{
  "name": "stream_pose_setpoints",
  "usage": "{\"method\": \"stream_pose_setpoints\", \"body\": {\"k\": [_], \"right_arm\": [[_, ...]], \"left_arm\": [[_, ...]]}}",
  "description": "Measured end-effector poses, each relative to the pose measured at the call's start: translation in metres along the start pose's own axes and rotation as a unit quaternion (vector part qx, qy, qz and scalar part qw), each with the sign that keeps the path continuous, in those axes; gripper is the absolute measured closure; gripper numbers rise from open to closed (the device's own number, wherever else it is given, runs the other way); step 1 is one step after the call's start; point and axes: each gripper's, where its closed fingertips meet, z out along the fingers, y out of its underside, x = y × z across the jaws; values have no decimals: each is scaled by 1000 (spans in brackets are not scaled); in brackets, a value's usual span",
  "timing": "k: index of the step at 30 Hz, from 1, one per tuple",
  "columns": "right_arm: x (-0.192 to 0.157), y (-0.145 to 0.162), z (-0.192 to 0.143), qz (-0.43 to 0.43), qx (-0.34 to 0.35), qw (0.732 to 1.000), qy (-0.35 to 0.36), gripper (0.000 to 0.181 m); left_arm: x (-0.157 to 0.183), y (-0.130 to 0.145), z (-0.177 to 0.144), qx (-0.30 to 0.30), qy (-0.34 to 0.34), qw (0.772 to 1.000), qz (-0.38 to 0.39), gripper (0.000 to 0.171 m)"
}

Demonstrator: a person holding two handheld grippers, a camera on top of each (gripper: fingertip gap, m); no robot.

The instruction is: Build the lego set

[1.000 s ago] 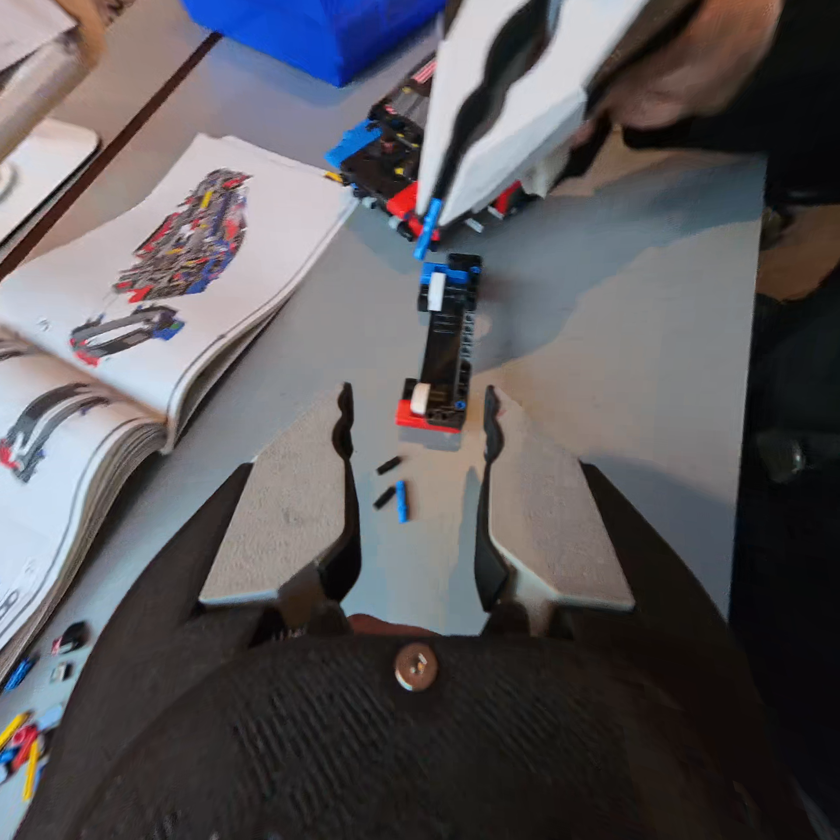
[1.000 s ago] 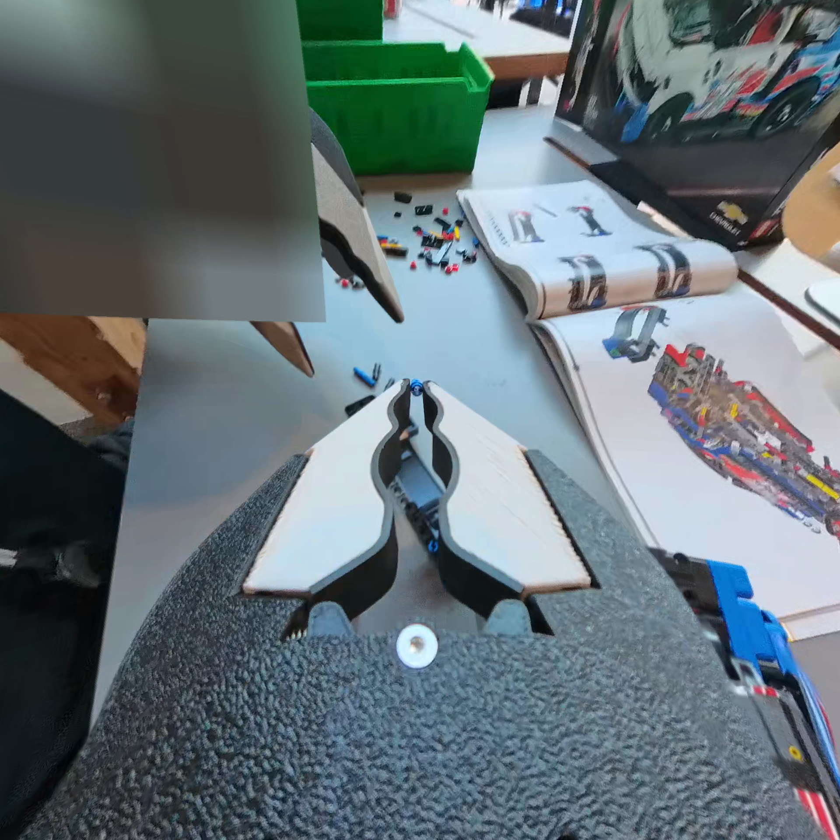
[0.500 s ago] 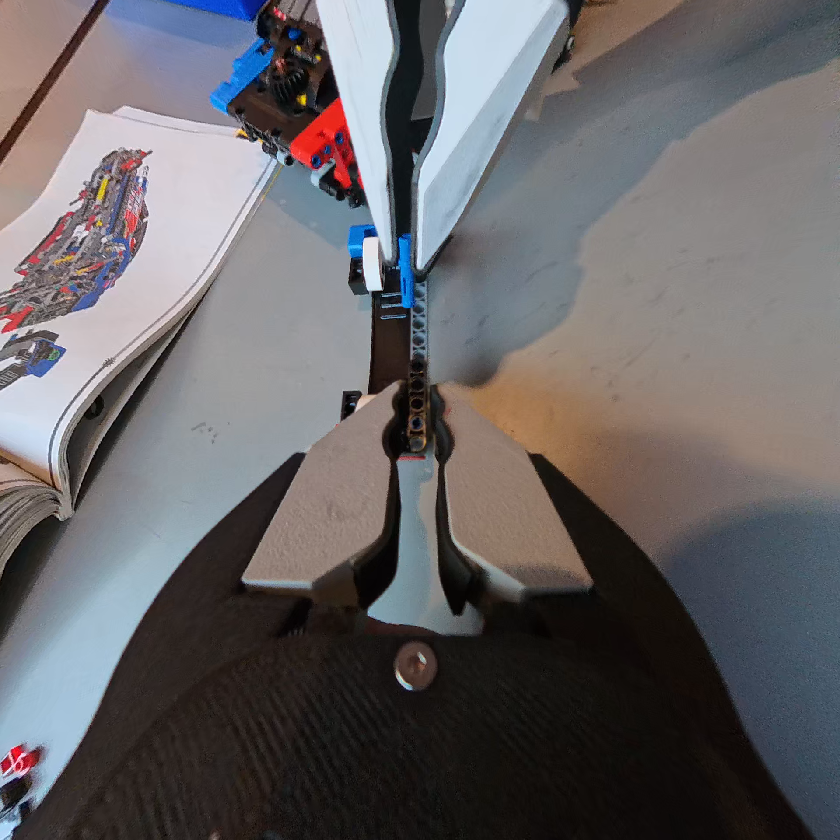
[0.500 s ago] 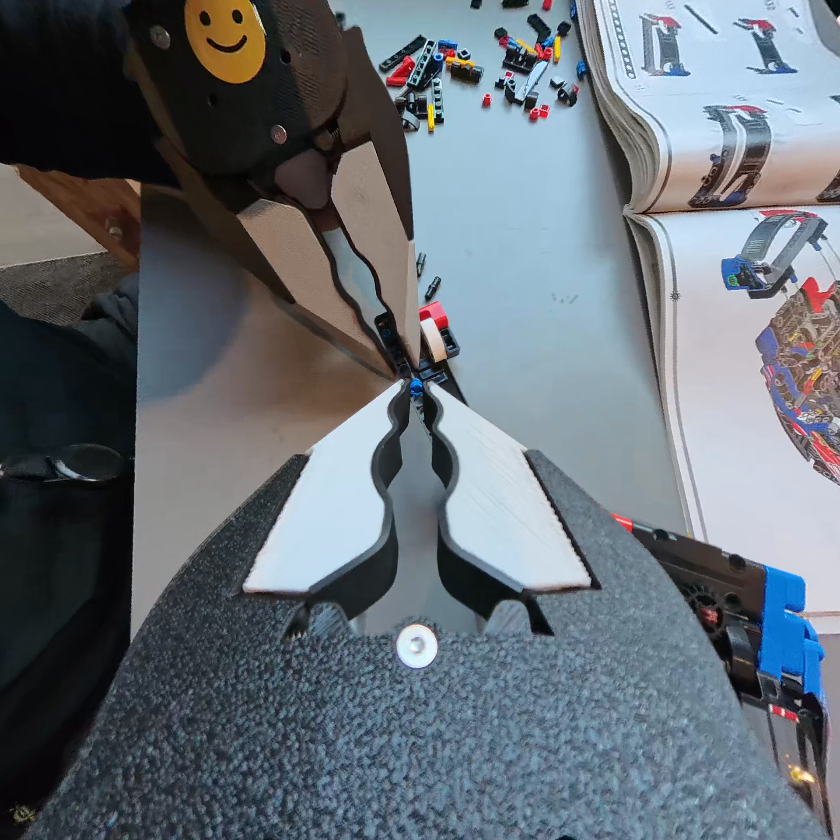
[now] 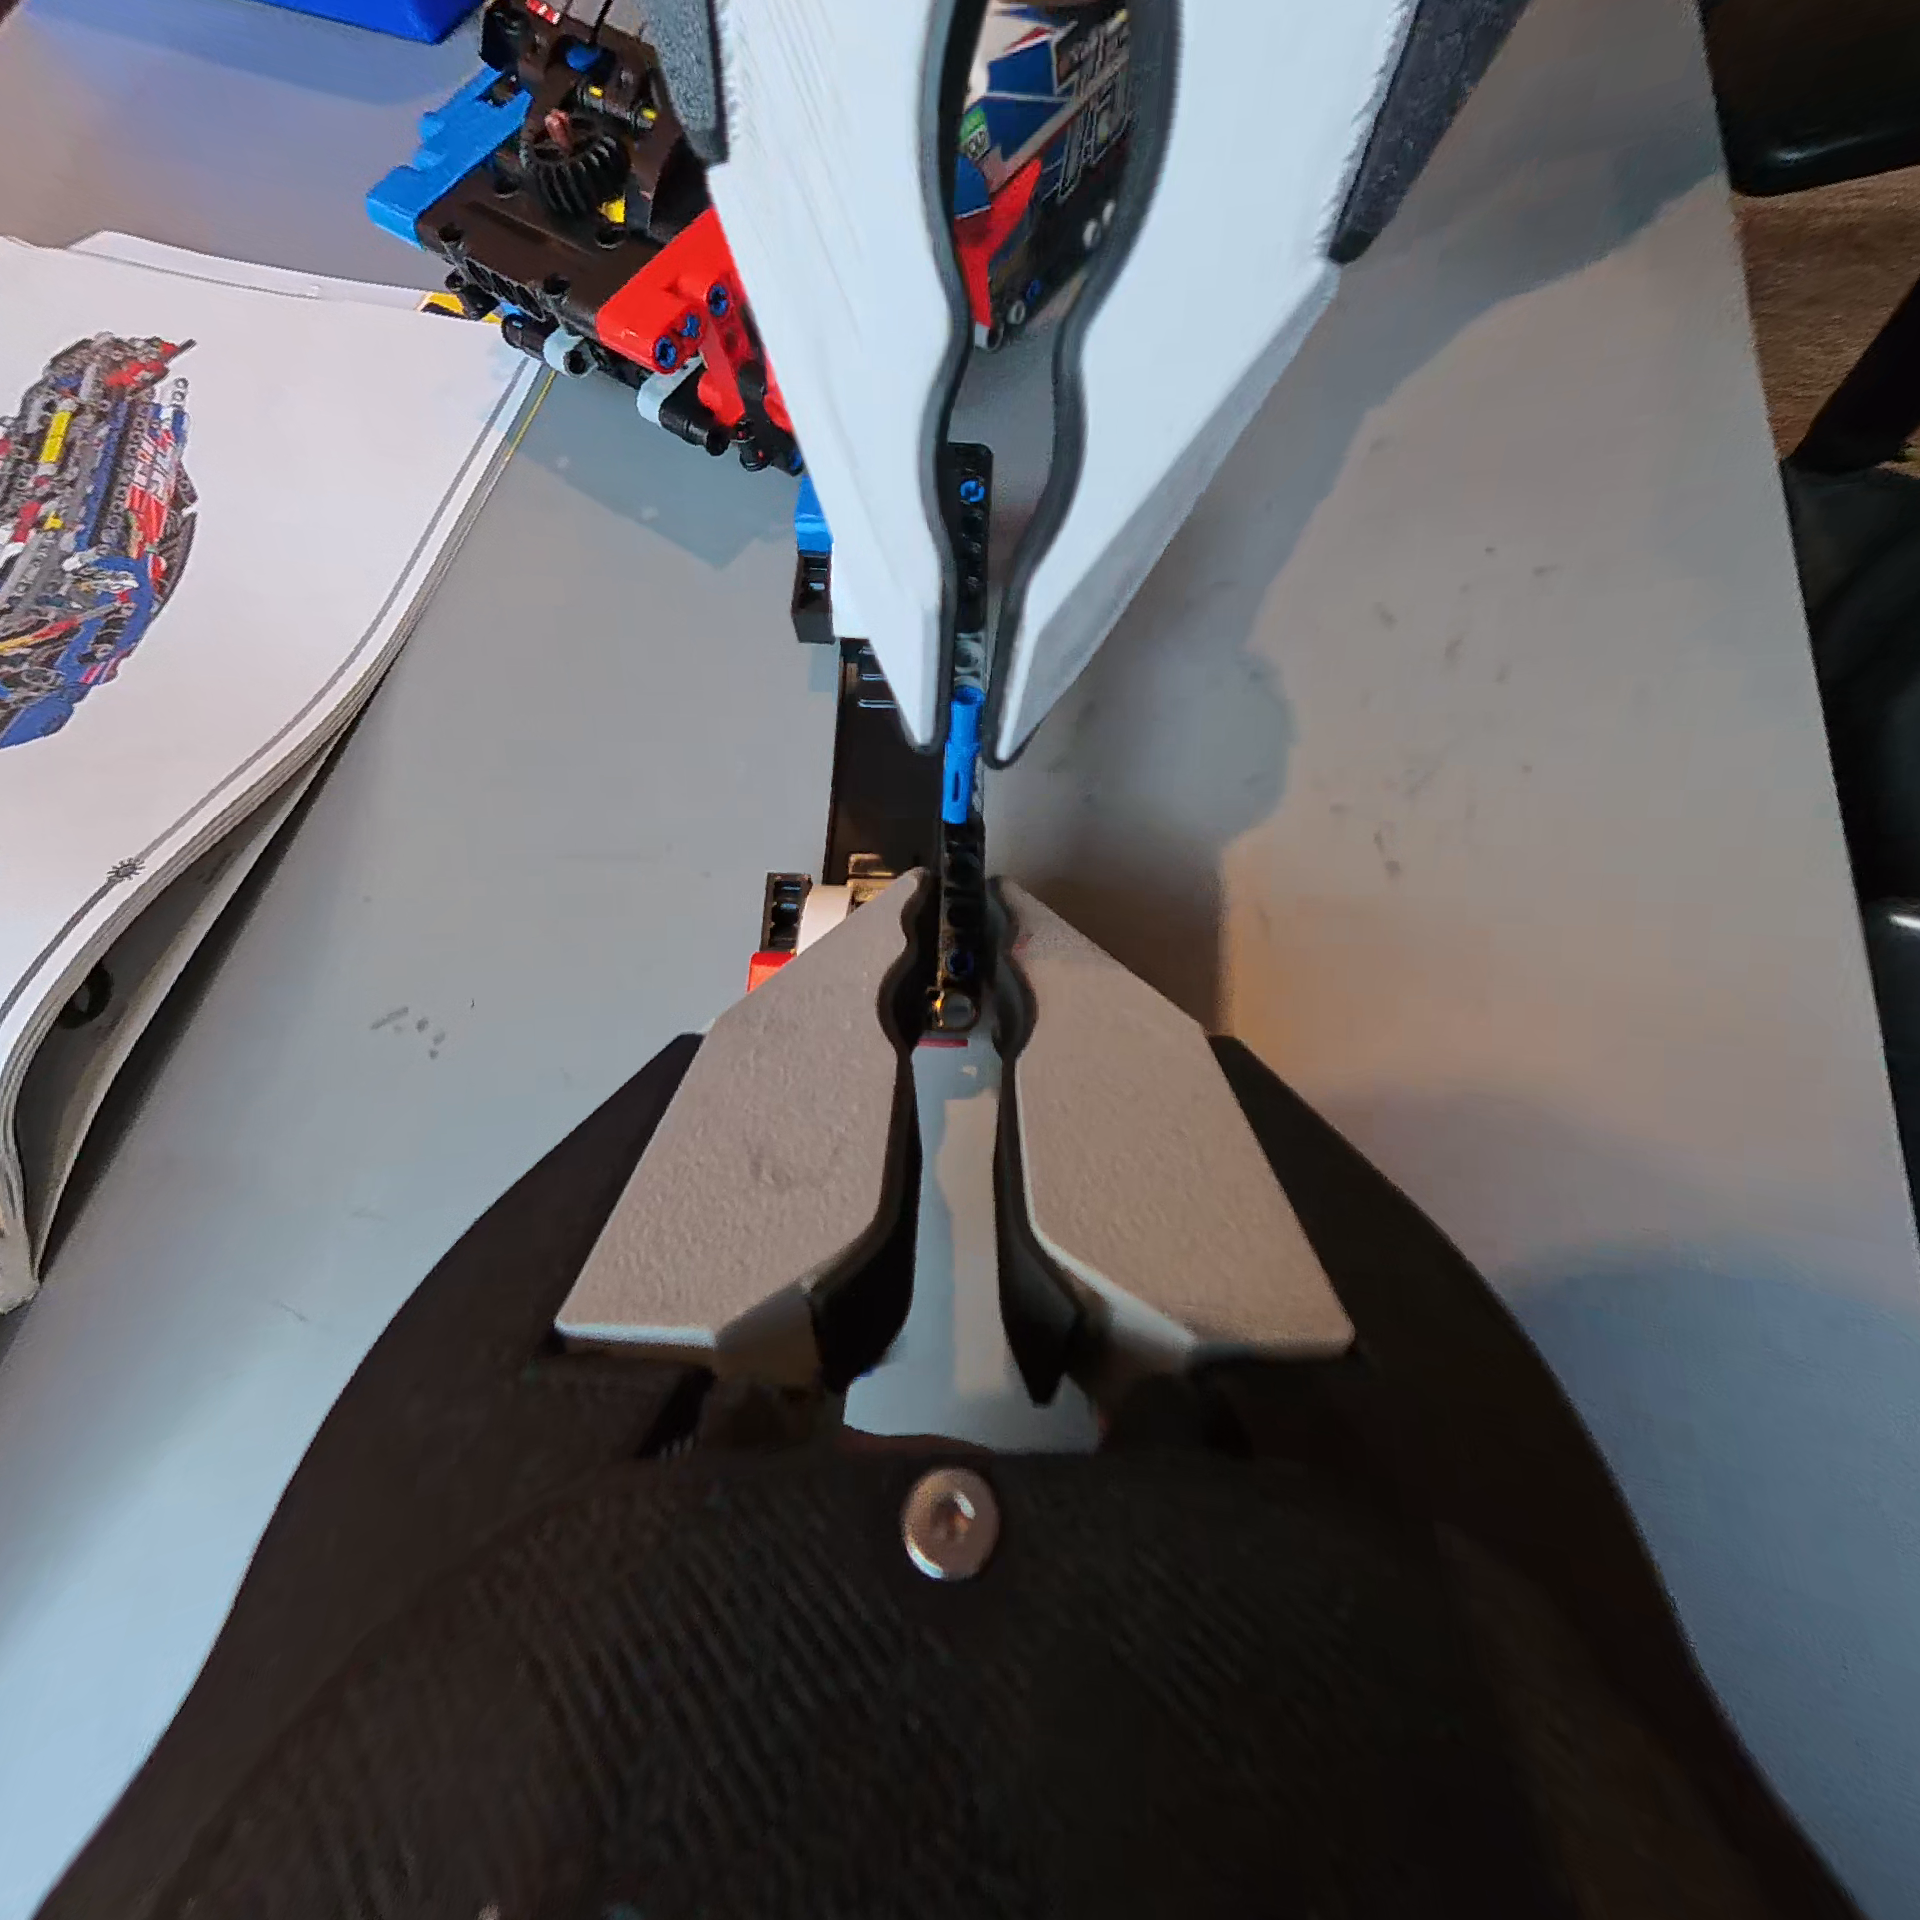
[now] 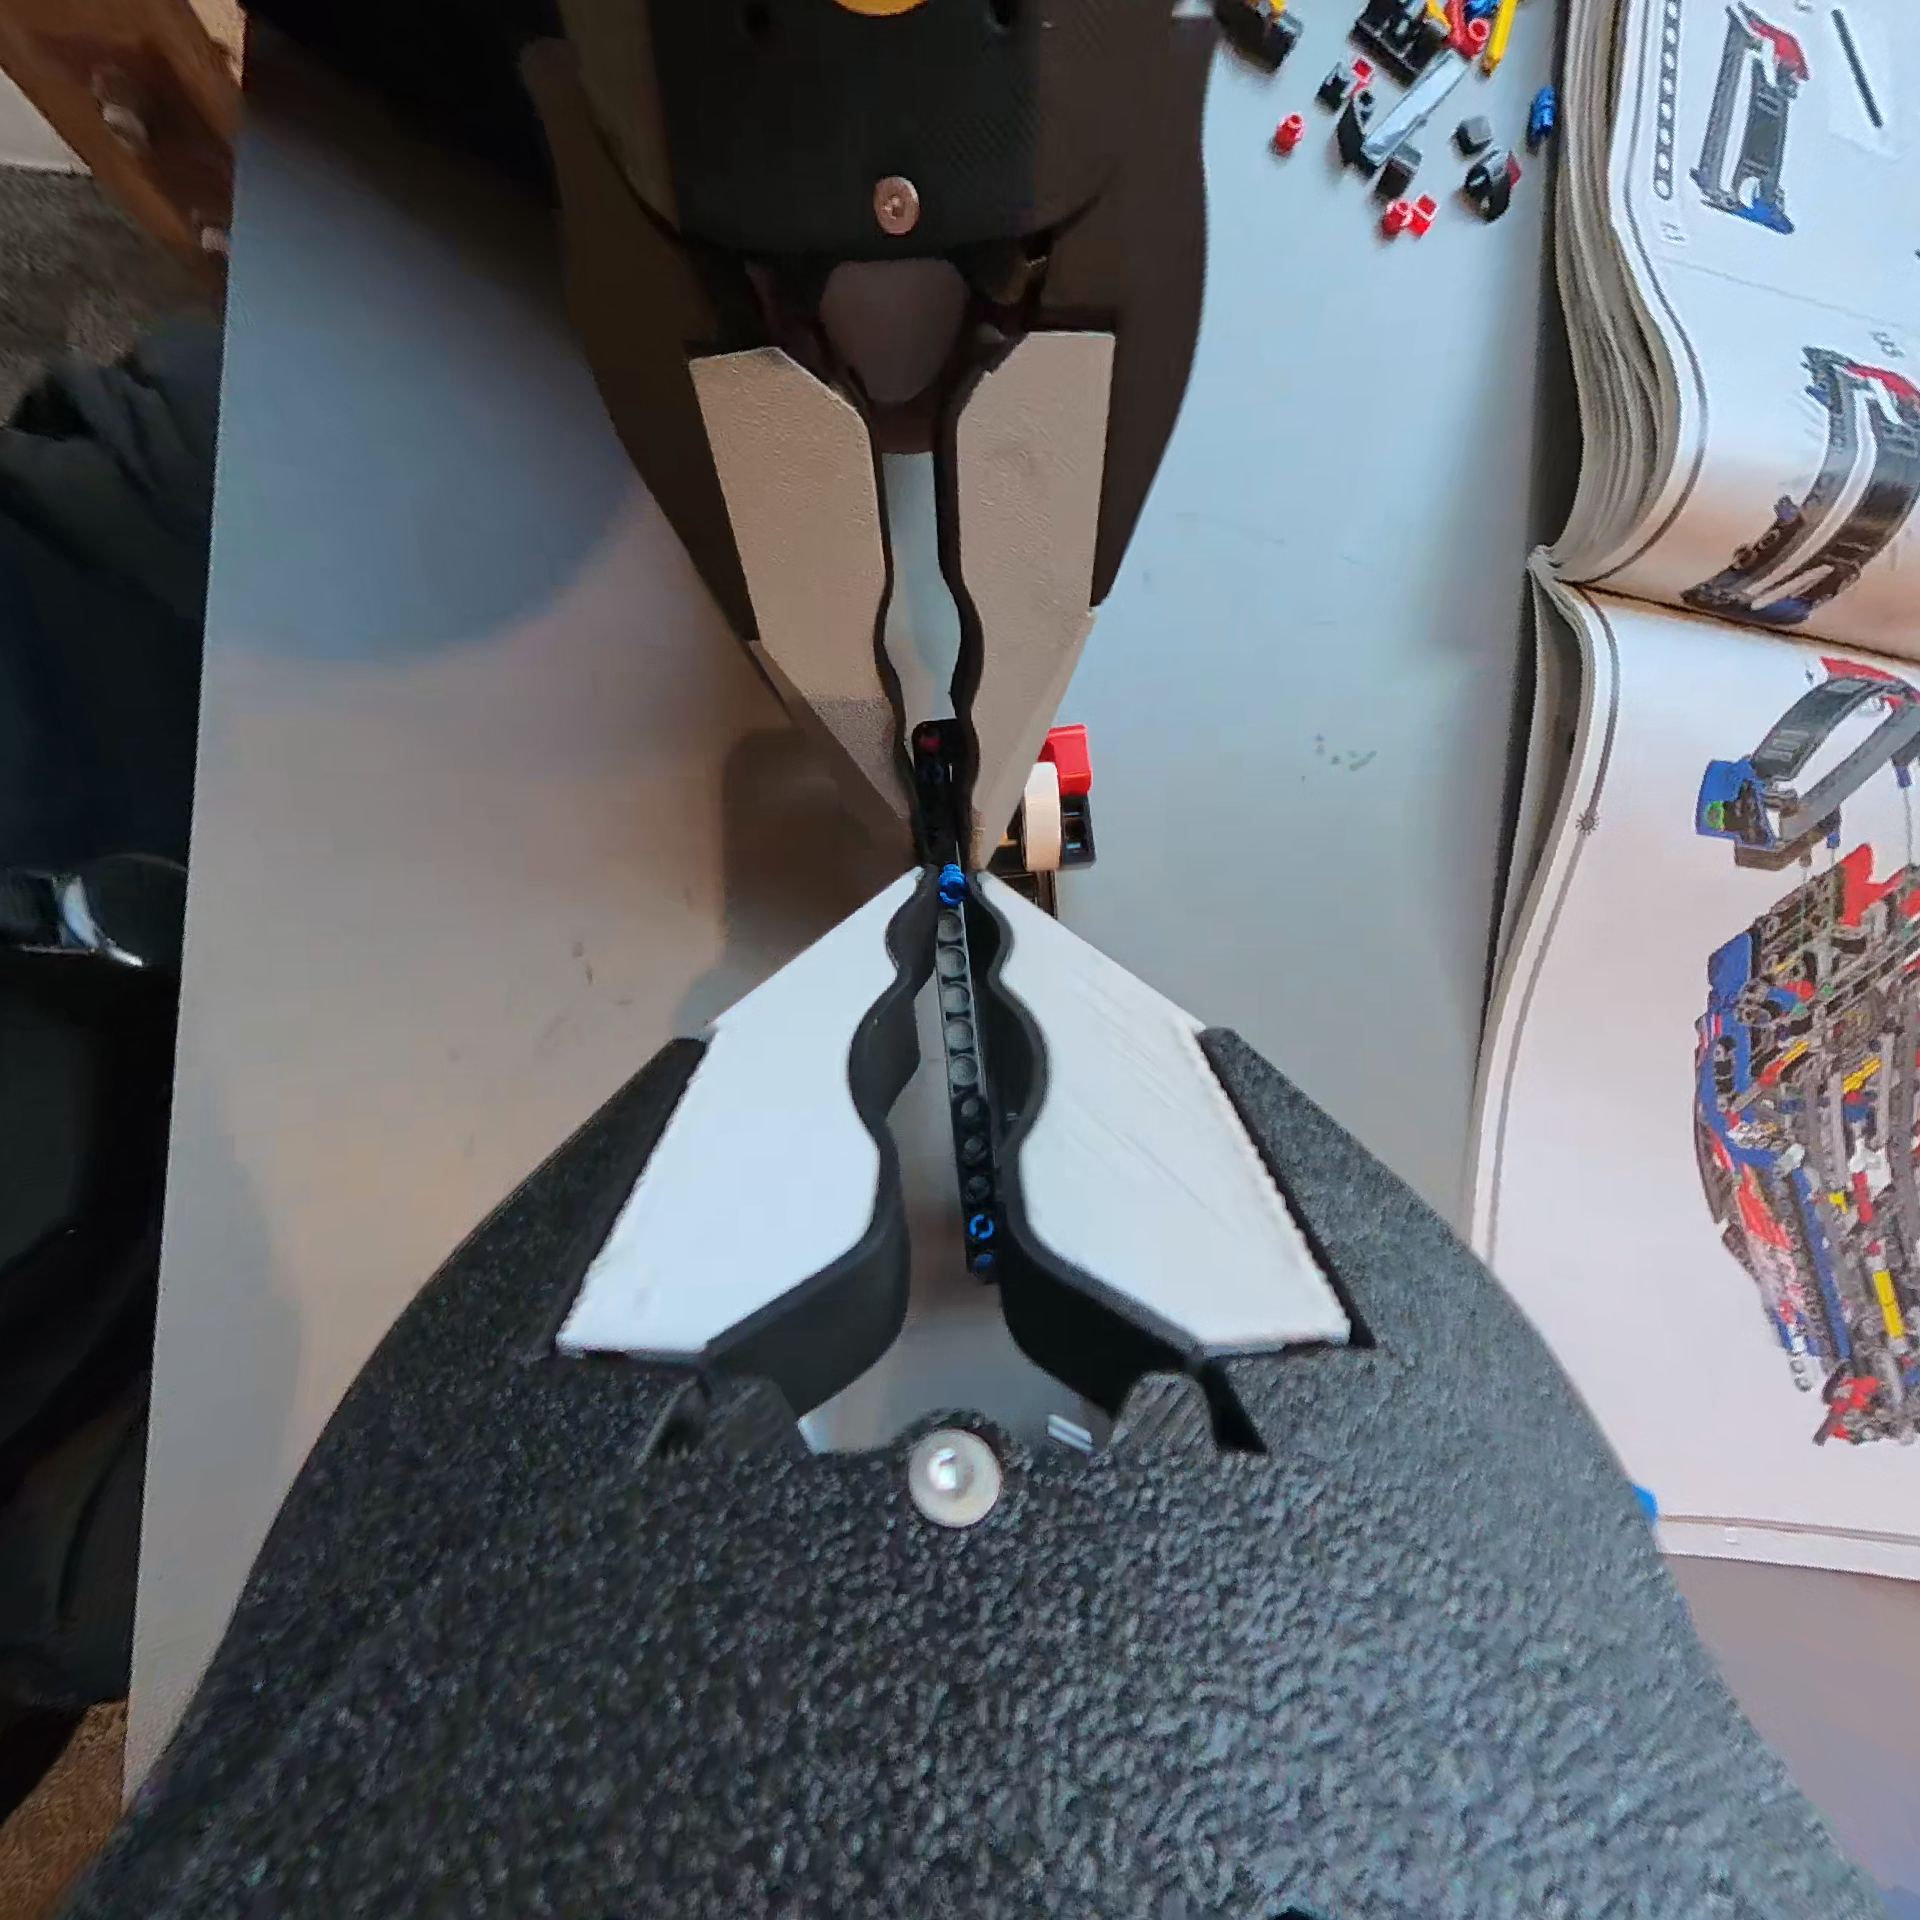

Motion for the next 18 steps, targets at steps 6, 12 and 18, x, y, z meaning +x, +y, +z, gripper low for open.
{"method": "stream_pose_setpoints", "body": {"k": [6,12,18], "right_arm": [[2,5,3,-29,-58,998,-1,176],[4,7,4,-39,-93,995,-6,176],[4,4,7,-13,-81,997,-15,177]], "left_arm": [[-4,-1,1,3,0,1000,-2,166],[-6,-1,2,1,-11,1000,0,166],[-6,-1,3,-1,-16,1000,-7,166]]}}
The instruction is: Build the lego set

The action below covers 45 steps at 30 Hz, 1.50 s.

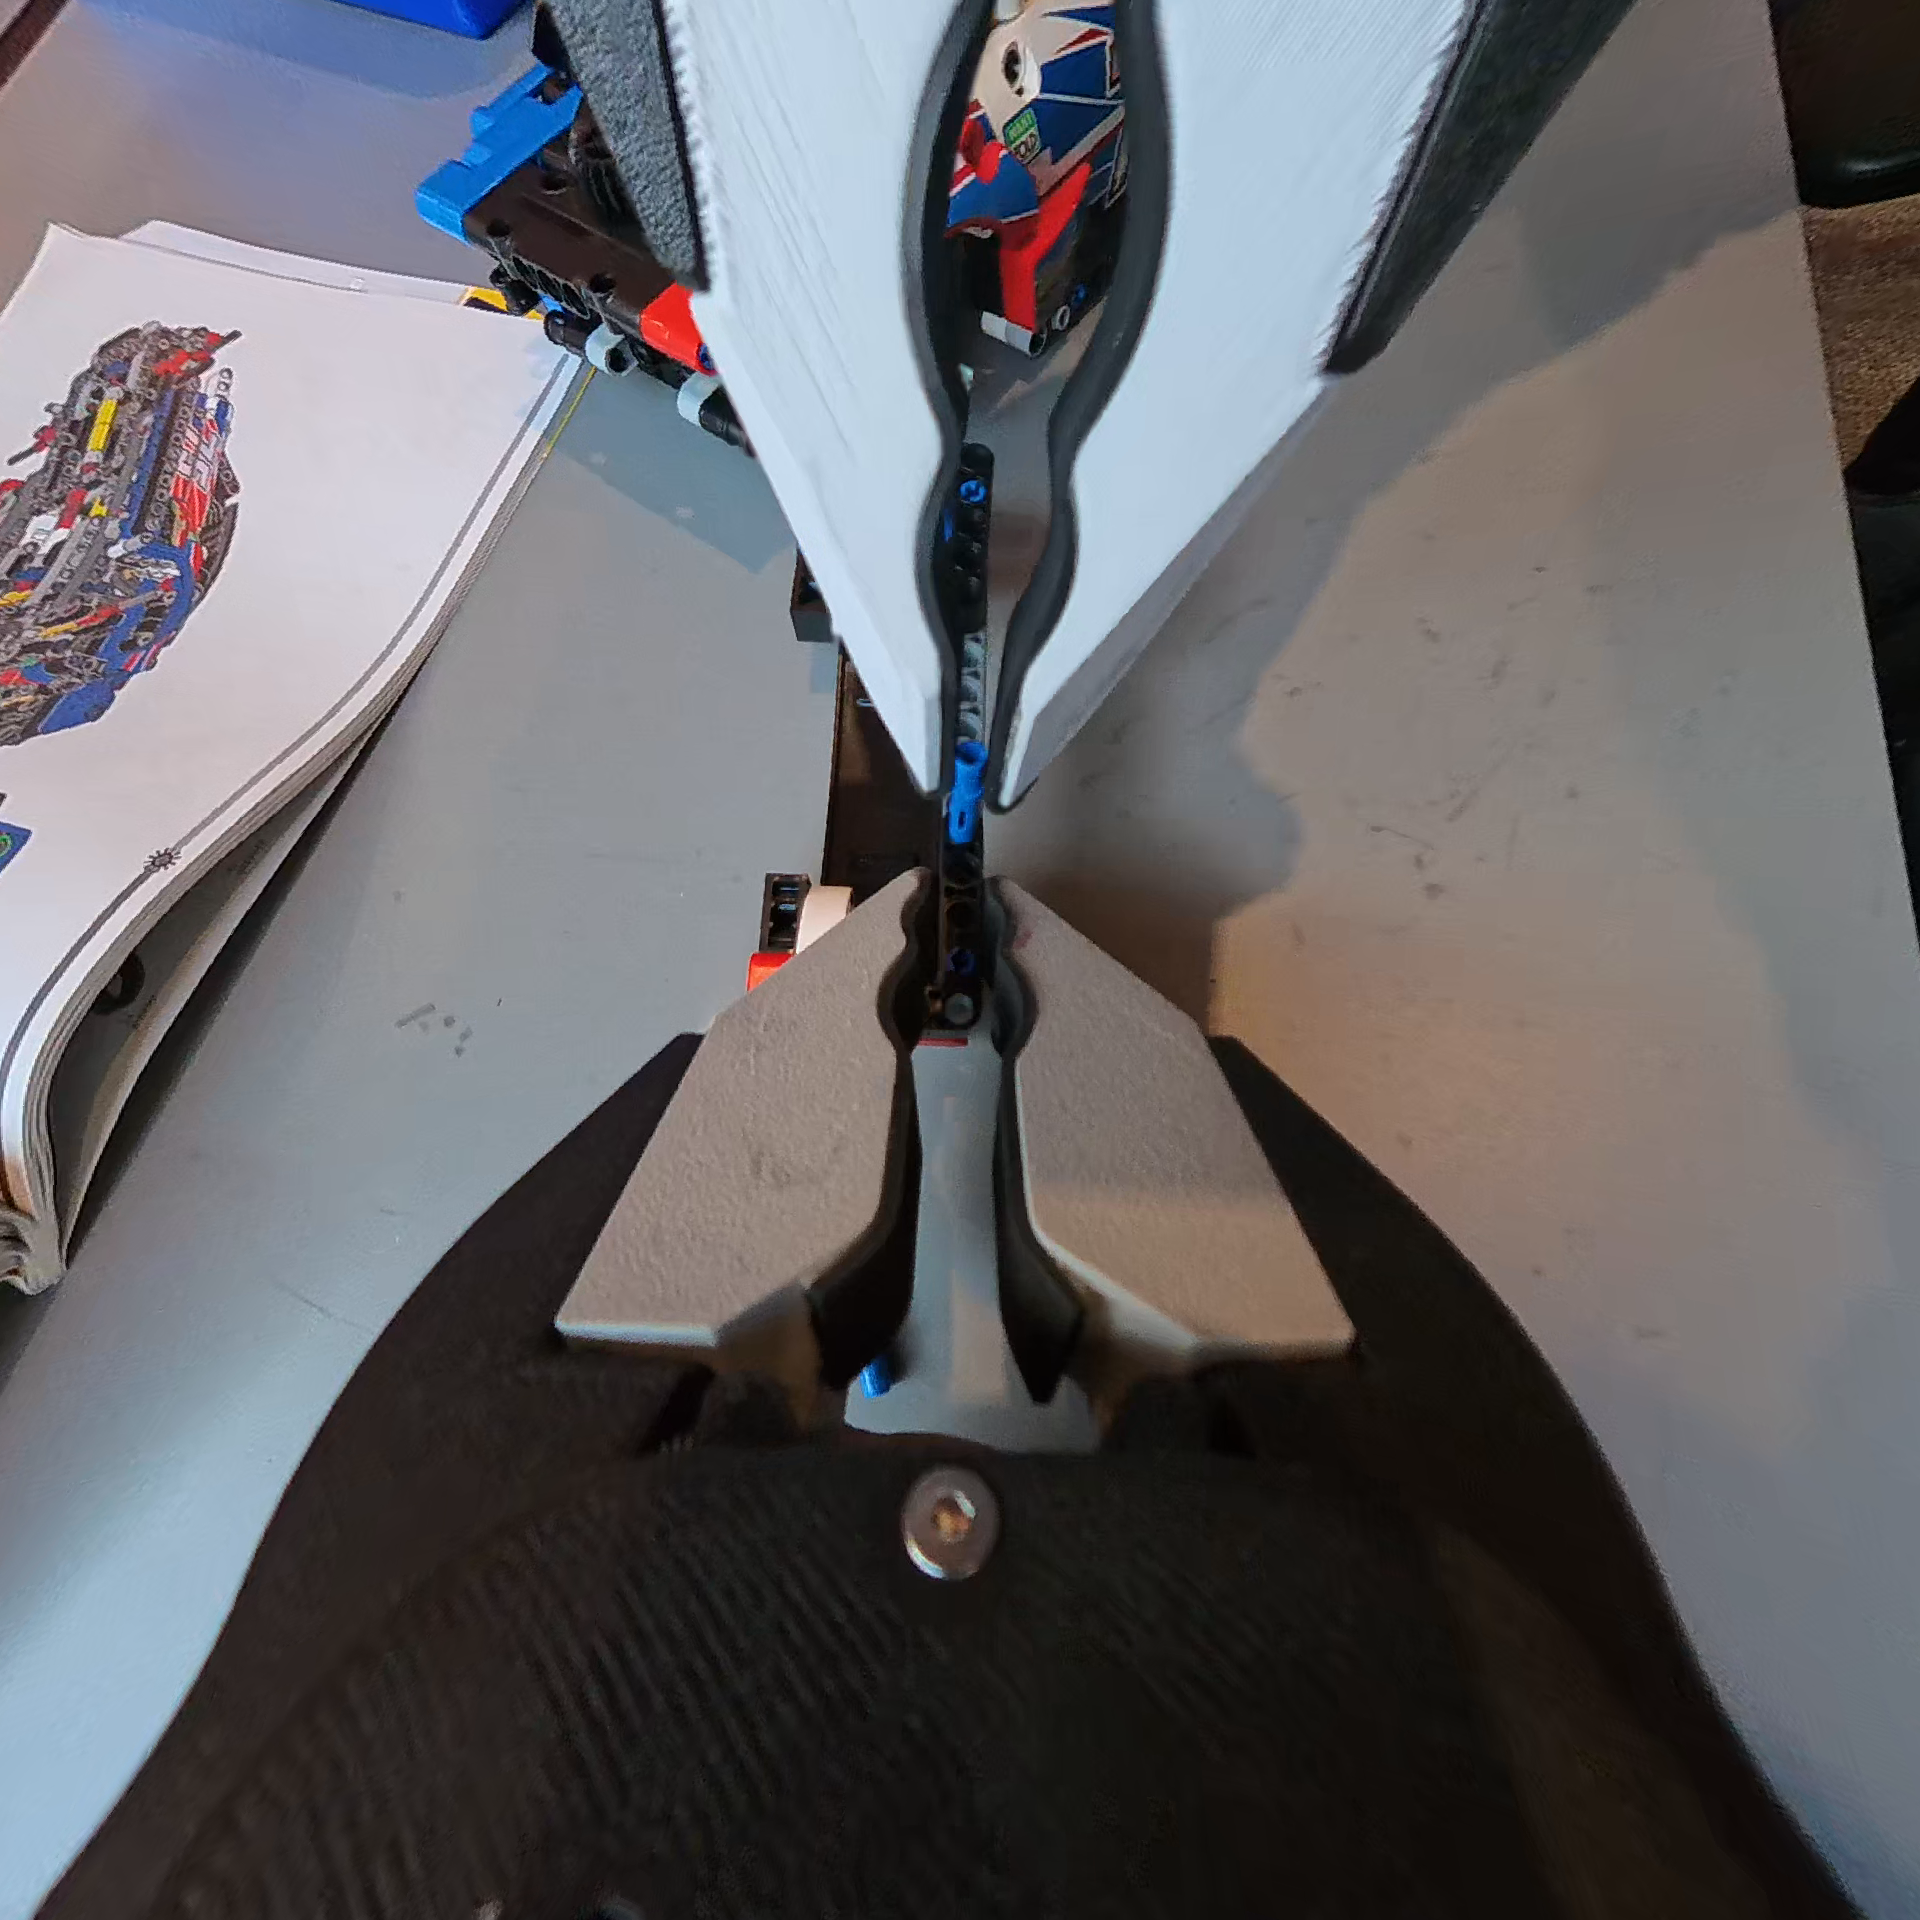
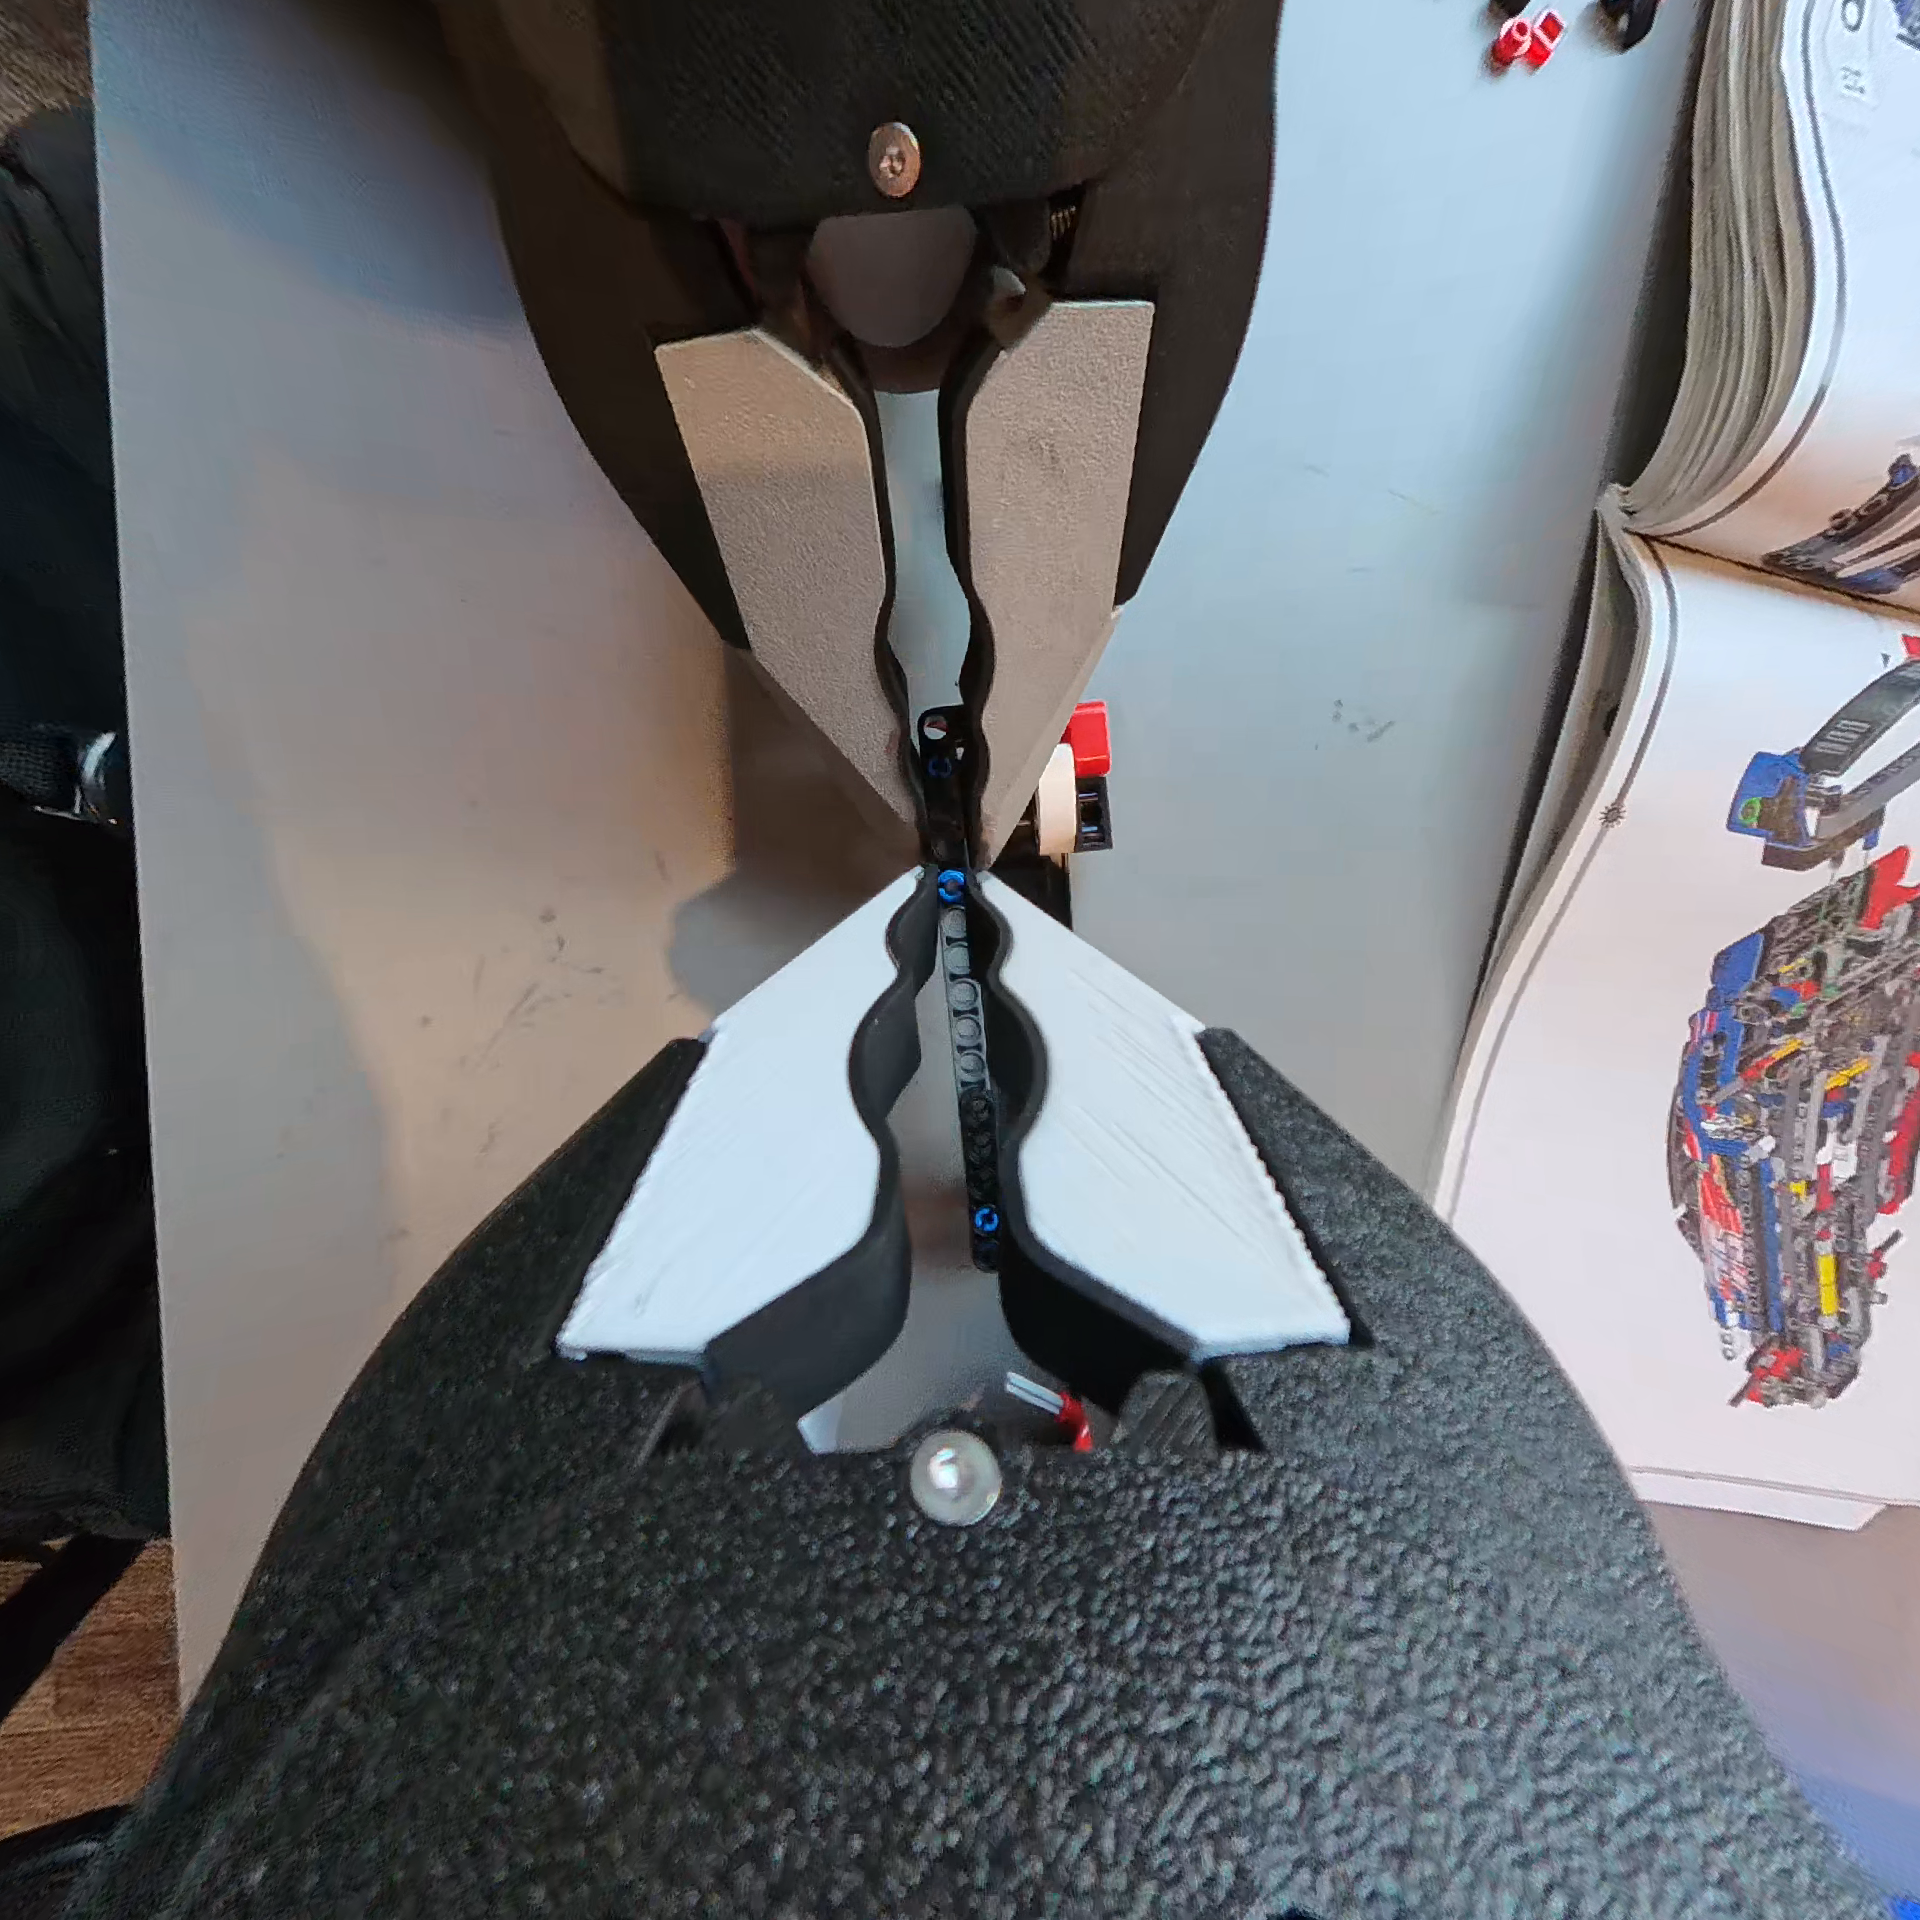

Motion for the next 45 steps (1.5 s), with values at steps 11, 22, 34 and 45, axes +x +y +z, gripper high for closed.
{"method": "stream_pose_setpoints", "body": {"k": [11,22,34,45], "right_arm": [[0,4,0,-27,13,999,32,177],[3,6,0,-29,-28,999,9,177],[7,-3,3,37,39,999,4,177],[12,-3,-22,266,229,936,-37,177]], "left_arm": [[0,0,1,-3,-7,1000,-1,166],[-2,1,1,-5,-12,1000,-6,166],[-4,-2,2,0,-18,999,-27,166],[-5,-10,-3,32,-9,998,-61,154]]}}
